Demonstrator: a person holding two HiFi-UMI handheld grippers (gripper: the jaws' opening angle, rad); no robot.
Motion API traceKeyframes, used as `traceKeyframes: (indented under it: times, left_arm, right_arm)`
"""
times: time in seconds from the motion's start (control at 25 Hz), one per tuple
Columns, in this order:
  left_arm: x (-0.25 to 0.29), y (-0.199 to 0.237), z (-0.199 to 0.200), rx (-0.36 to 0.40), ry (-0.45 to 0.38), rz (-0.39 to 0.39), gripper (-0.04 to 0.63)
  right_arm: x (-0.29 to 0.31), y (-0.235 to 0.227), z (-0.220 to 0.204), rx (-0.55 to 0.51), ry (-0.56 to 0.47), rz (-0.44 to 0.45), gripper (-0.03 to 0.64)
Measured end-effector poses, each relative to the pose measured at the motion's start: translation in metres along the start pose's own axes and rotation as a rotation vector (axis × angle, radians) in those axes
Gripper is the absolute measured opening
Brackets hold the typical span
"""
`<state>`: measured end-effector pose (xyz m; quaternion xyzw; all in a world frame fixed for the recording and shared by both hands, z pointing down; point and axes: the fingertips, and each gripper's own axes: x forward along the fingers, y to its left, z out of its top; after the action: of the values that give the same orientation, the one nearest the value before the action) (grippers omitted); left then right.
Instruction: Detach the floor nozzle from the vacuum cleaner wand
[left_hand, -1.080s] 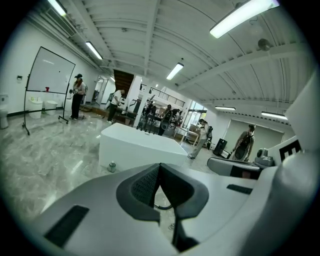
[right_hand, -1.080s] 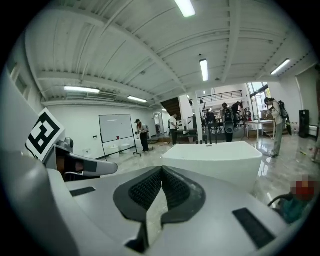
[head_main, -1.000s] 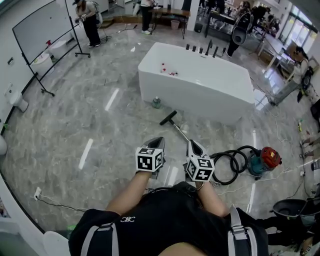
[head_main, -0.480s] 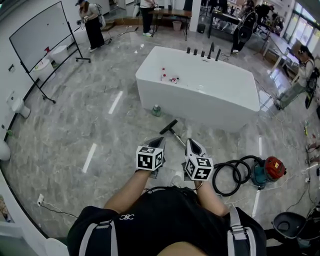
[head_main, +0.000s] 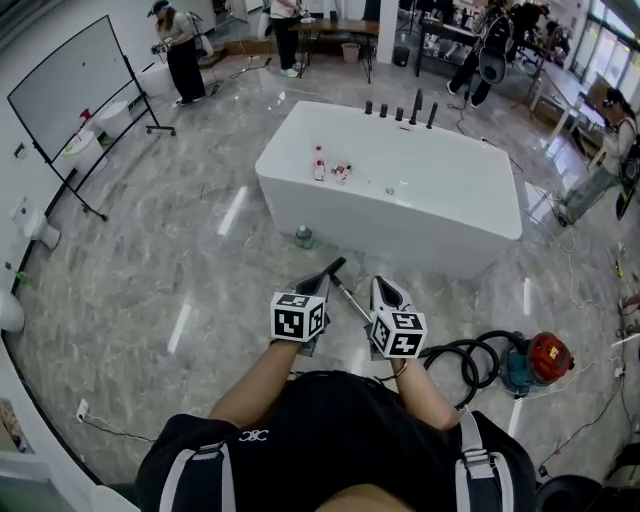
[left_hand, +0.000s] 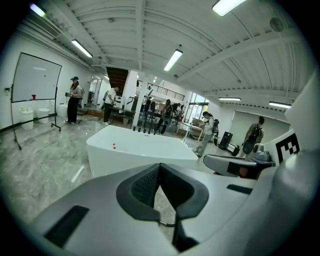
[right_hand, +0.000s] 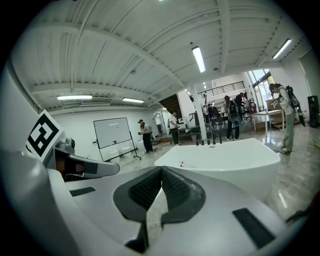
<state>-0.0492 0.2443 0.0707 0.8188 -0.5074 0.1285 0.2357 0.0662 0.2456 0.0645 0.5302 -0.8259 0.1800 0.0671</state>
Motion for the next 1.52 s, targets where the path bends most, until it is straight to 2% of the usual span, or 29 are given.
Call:
traceKeyframes:
  times: [0.48, 0.76, 1.0, 1.2, 1.36, 1.52]
  left_arm:
    - [0.07, 0.01, 0.028, 0.034, 0.034, -0.012, 0.008]
    - [0.145, 0.035, 0.062, 0.059, 0.051, -0.105, 0.008]
    - [0.209, 0.069, 0.114, 0.088, 0.057, -0.168, 0.008]
    - [0.252, 0.12, 0.153, 0.106, 0.084, -0.213, 0.008]
    - [0.275, 0.153, 0.157, 0.107, 0.134, -0.251, 0.007]
    - [0.317, 0.172, 0.158, 0.126, 0.166, -0.282, 0.008]
  right_arm:
    - [0.051, -0.052, 0.001, 0.034, 0.054, -0.021, 0.012]
    - [0.112, -0.081, 0.017, 0.027, 0.062, -0.091, 0.012]
    - [0.177, -0.111, 0.045, 0.034, 0.068, -0.168, 0.012]
    - [0.242, -0.112, 0.066, 0.062, 0.073, -0.215, 0.012]
    - [0.273, -0.106, 0.057, 0.087, 0.111, -0.258, 0.012]
    - [0.308, -0.129, 0.051, 0.091, 0.126, -0.291, 0.012]
